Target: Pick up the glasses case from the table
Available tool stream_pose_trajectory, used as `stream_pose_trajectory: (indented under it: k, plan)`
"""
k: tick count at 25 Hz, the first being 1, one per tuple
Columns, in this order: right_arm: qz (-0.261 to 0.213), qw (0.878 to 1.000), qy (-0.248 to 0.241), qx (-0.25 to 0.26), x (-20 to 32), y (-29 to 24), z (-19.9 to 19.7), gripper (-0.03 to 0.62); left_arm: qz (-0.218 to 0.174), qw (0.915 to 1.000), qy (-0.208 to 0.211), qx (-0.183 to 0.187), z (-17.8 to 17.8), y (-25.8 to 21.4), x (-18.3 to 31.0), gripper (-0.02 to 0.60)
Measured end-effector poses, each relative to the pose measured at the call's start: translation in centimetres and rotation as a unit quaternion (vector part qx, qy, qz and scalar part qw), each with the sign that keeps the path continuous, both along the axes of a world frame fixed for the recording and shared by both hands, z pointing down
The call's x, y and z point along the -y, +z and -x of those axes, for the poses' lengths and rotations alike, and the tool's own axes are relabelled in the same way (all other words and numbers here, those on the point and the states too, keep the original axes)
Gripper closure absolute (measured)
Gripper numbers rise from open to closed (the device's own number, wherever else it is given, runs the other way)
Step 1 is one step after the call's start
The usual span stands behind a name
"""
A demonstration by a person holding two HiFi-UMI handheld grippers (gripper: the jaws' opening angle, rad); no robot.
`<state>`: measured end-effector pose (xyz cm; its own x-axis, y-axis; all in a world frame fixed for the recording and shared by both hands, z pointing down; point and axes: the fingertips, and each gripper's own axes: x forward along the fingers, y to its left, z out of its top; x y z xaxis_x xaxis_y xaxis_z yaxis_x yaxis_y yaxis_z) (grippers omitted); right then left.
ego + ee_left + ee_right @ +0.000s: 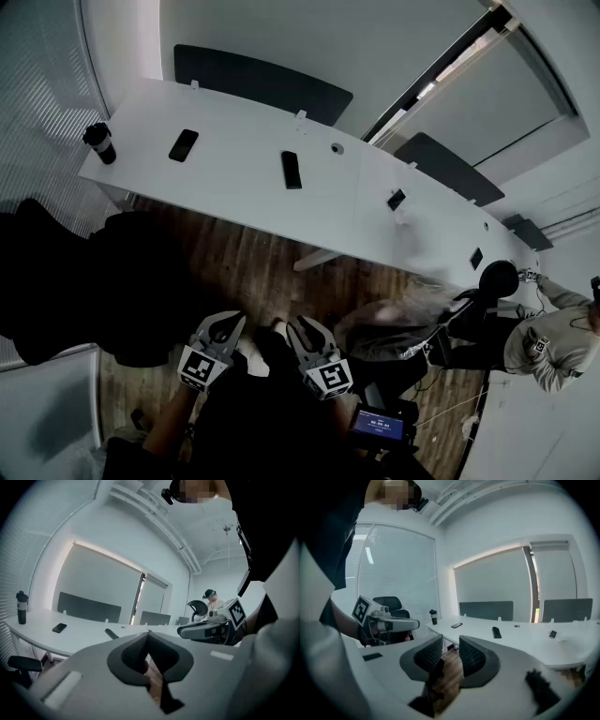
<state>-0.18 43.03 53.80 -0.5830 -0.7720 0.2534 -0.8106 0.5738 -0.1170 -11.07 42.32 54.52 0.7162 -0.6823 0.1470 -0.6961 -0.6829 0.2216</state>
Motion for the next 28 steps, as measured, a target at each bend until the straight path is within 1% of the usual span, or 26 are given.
stream_pose_trajectory:
  k: [3, 9, 11, 13, 15, 18, 19, 21, 23, 26, 28]
  plan:
    - [-0.002, 1.000, -0.009, -0.022, 0.2, 1.4, -1.5, 0.487, -0.017, 0.9997, 0.012, 0.012, -1.4, 0.7, 0.4, 0.575]
    - [0.011, 1.000, -0.011, 0.004, 3.6, 1.9, -3.9, 0.470, -0.012, 0.9995, 0.022, 0.019, -4.4, 0.8, 3.0, 0.575]
    - [0.010, 1.000, -0.014, 0.012, 5.2, 2.4, -5.0, 0.470, -0.012, 0.9993, 0.022, 0.028, -5.6, 0.8, 4.4, 0.575]
    - [0.007, 1.000, -0.023, 0.016, 7.2, 2.7, -6.2, 0.470, -0.012, 0.9991, 0.017, 0.036, -7.2, 0.7, 6.2, 0.575]
    - [0.001, 0.999, -0.039, 0.010, 9.5, 2.4, -7.7, 0.470, -0.010, 0.9991, 0.008, 0.041, -9.2, 0.6, 8.2, 0.575]
    - [0.004, 0.998, -0.056, 0.009, 13.0, 1.8, -10.1, 0.470, 0.013, 0.9990, -0.012, 0.040, -12.3, 0.1, 11.3, 0.575]
    - [0.007, 0.998, -0.058, 0.012, 14.0, 2.0, -11.1, 0.470, 0.013, 0.9988, -0.016, 0.044, -13.3, 0.1, 12.3, 0.575]
    - [0.007, 0.998, -0.063, 0.012, 15.9, 2.3, -12.9, 0.470, 0.000, 0.9984, -0.017, 0.054, -15.1, 0.3, 14.0, 0.575]
    - [0.002, 0.997, -0.071, 0.010, 17.8, 2.0, -14.3, 0.470, 0.001, 0.9981, -0.025, 0.057, -16.8, -0.2, 15.5, 0.575]
    - [0.013, 0.998, -0.065, 0.015, 20.5, 2.8, -16.5, 0.470, -0.004, 0.9968, -0.034, 0.073, -18.2, -0.4, 17.7, 0.575]
    - [0.026, 0.998, -0.059, 0.020, 21.8, 3.4, -17.8, 0.470, 0.002, 0.9960, -0.039, 0.081, -19.1, -0.4, 18.7, 0.575]
